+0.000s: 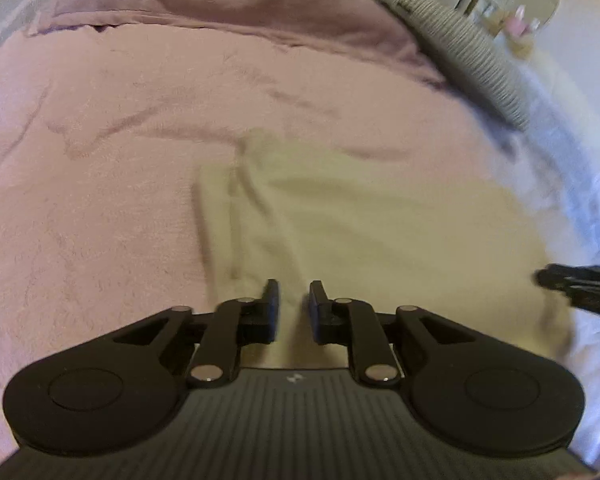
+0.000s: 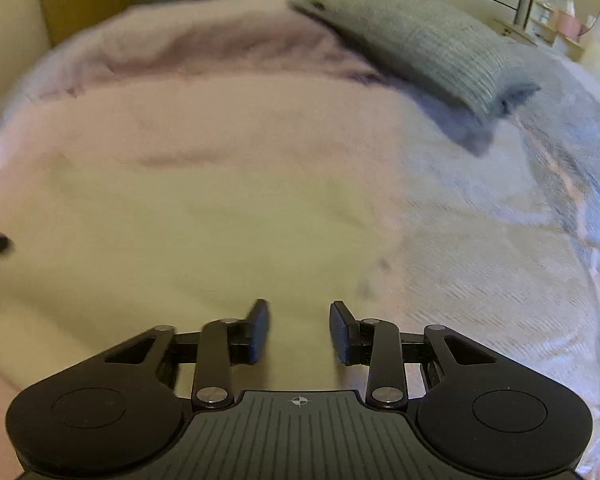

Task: Fold clothes
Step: 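Release the shirt with both grippers and lift them away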

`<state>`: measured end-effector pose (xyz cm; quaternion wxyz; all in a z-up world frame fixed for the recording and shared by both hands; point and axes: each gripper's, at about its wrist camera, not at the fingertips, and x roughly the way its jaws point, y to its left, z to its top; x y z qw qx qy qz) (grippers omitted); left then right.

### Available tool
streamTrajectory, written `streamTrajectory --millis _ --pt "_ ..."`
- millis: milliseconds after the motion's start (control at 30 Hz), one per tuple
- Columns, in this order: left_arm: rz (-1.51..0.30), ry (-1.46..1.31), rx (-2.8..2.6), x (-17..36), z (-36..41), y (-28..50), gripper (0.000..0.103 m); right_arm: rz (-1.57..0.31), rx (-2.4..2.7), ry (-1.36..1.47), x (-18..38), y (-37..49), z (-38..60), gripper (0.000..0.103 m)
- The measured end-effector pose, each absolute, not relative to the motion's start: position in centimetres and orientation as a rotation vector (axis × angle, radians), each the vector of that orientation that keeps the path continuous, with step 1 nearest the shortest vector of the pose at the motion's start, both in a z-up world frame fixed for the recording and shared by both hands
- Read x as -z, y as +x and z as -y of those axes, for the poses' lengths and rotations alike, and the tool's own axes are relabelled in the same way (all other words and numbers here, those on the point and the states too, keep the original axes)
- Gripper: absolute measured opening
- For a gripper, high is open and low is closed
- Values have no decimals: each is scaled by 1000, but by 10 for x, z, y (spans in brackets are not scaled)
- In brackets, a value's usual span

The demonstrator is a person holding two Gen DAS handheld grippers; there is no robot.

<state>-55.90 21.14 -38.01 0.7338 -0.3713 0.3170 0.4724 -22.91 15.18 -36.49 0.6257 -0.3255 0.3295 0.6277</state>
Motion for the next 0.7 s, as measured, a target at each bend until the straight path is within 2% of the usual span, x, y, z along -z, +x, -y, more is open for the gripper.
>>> streamTrajectory --millis 33,100,300,600,700 --pt "-683 -845 -1049 381 -213 -566 3 -793 -1426 -719 366 -220 -148 34" --pt "-656 -886 -1066 379 -217 -577 2 -844 -1383 -695 362 -204 -146 34" --pt "-586 -900 -1059 362 -246 -579 11 -881 -1389 -547 329 -176 -171 34" --pt "-603 -945 -1050 396 -310 -565 13 -960 -1402 -510 359 -166 -243 34" --pt "-660 -935 -1053 411 -322 -558 17 -994 -1330 -605 386 -162 -261 34"
